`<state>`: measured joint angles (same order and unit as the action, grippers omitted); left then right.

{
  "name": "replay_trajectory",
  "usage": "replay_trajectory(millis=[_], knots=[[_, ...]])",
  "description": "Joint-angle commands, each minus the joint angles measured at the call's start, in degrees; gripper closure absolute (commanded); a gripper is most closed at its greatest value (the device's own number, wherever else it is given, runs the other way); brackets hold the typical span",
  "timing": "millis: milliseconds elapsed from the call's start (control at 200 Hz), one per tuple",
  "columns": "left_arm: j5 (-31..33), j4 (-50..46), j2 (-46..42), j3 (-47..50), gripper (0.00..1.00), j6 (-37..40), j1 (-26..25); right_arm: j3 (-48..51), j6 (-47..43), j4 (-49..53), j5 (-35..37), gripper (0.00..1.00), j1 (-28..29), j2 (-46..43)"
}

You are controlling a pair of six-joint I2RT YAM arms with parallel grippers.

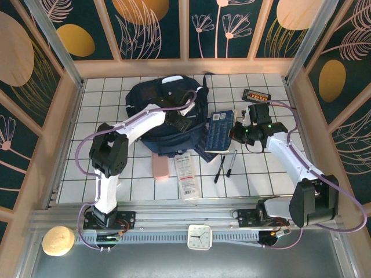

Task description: Pack books, pencil case, and school supplies into a backpack

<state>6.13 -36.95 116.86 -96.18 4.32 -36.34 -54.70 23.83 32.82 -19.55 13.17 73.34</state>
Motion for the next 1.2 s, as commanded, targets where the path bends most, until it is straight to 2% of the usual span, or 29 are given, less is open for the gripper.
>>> replay_trajectory(millis=[0, 125, 205, 295, 330, 455, 606, 686, 736, 766, 846, 866, 906, 1076, 1196], knots=[[-1.45, -2.60, 2.85, -2.17, 0.30, 3.42, -0.08, -1.86, -1.33, -0.70, -0.84, 1.00, -0.41, 0.22], [-0.68, -3.31, 5.07, -3.31, 0.28, 4.15, -0.07, -1.90, -1.16, -0.72, -0.75, 1.00, -0.50, 0.14], [-2.91, -3.82, 5.83, -3.58, 0.24, 4.66, 0.04, -2.05, -1.17, -0.60, -0.76, 1.00, -0.65, 0.37], [-6.84, -5.68, 4.56, -2.75, 0.10, 4.53, -0.06, -2.60, -1.66, -0.17, -0.66, 1.00, -0.94, 0.84], [-7.34, -5.62, 3.70, -1.48, 0.02, 4.70, -0.05, -2.63, -1.69, -0.34, -0.66, 1.00, -0.99, 0.92], [-6.14, -4.45, 2.75, 2.28, 0.01, 6.19, 0.02, -2.59, -1.60, -1.24, -1.47, 1.00, -1.10, 2.21], [-8.82, -4.45, 5.64, 0.69, 0.05, 6.15, -0.13, -3.89, -1.84, -1.77, -1.81, 1.00, -1.02, 4.29], [-7.79, -4.06, 9.00, -0.89, 0.12, 6.24, -0.11, -4.28, -1.87, -2.00, -1.48, 1.00, -1.03, 4.68], [-6.90, -4.41, 12.02, -2.17, 0.21, 5.71, 0.00, -4.37, -1.71, -2.16, -1.49, 1.00, -0.96, 4.87], [-6.48, -4.93, 13.78, -3.23, 0.30, 5.07, -0.01, -4.45, -1.64, -2.15, -1.53, 1.00, -0.97, 4.92], [-7.38, -4.73, 16.17, -3.46, 0.62, 3.48, 0.03, -4.63, -1.60, -2.15, -1.29, 1.00, -0.98, 4.75], [-7.17, -4.65, 16.34, -3.40, 0.72, 2.87, 0.04, -4.57, -1.60, -2.15, -1.21, 1.00, -1.11, 4.60], [-7.17, -4.90, 16.02, -3.56, 1.00, 1.38, 0.29, -4.70, -1.69, -2.17, -1.19, 1.00, -1.06, 4.53], [-13.34, -3.46, 6.14, -6.51, 1.00, -8.95, 3.85, -5.76, -1.69, -2.48, -1.34, 1.00, -0.98, 3.25], [-15.56, -4.41, 0.56, -13.35, 1.00, -13.78, 5.28, -6.42, 0.54, -4.46, -3.83, 1.00, -0.89, 2.60]])
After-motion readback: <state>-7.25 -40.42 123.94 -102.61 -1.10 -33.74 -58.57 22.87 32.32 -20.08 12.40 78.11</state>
